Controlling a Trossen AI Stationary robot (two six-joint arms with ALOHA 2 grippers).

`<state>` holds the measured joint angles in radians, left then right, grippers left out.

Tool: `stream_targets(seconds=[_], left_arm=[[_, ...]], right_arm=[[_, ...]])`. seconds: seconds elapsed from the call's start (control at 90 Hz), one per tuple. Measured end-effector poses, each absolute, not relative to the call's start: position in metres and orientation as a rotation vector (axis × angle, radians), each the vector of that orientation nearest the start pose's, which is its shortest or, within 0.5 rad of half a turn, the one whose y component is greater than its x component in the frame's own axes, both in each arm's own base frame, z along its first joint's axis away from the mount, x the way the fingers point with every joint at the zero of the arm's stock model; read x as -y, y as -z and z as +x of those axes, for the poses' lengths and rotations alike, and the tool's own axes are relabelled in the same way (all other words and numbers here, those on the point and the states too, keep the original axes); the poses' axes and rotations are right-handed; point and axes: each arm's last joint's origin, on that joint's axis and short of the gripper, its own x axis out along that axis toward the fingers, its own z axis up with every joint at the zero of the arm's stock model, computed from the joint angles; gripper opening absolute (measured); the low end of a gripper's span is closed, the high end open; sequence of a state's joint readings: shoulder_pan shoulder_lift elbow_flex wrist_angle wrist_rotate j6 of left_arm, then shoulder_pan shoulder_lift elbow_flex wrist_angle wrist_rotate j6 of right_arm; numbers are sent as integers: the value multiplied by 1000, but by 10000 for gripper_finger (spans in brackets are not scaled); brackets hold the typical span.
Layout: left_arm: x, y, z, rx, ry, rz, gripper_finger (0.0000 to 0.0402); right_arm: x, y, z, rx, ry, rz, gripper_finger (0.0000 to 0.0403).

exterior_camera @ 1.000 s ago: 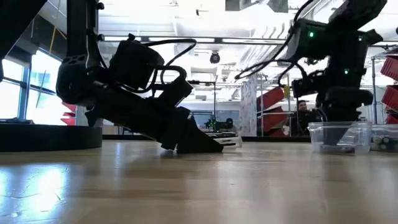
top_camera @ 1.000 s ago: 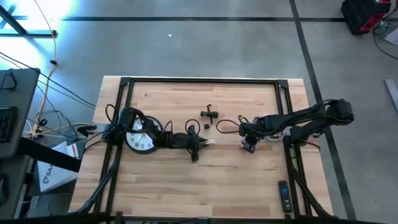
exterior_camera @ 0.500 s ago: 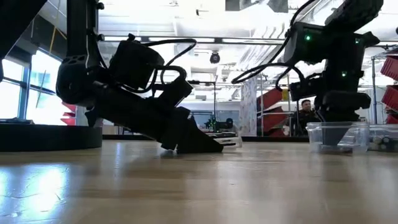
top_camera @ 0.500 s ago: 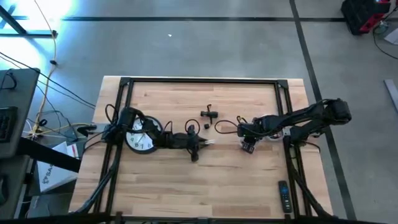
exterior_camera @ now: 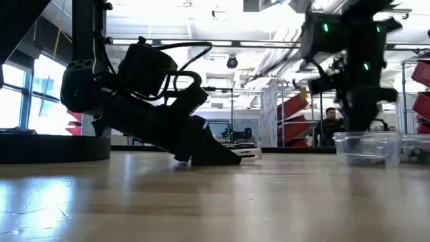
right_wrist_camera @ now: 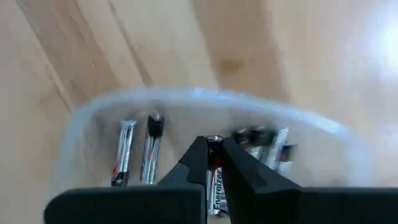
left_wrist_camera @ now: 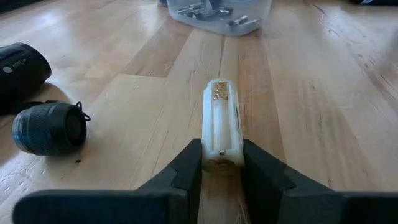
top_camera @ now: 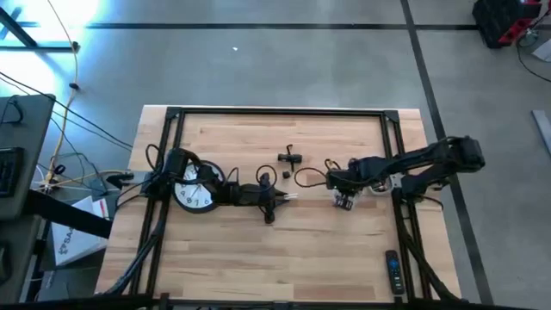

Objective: Insert battery
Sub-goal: Insert the silver battery into the white battery case

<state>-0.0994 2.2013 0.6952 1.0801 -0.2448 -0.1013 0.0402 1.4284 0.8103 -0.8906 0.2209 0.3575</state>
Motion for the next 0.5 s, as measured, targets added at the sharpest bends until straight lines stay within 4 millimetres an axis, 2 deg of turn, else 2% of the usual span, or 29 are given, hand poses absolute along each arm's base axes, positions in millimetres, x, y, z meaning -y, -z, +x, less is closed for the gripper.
stream_targets(seconds=[0.067, 0.189, 0.278, 0.367, 0.5], left_arm=[[27, -36, 338, -413, -163, -27, 70], [27, -37, 338, -413, -153, -37, 70], [27, -39, 338, -430, -151, -43, 70], [27, -42, 338, -456, -145, -44, 70], [27, -48, 339, -501, -148, -47, 70]], right_arm=[[-4, -187, 225, -1461, 427, 52, 1], [-9, -206, 237, -1377, 415, 5, 0], [-16, -213, 254, -1223, 339, -31, 1], [-24, -213, 270, -1036, 219, -54, 1], [-29, -201, 284, -772, 43, -64, 1]])
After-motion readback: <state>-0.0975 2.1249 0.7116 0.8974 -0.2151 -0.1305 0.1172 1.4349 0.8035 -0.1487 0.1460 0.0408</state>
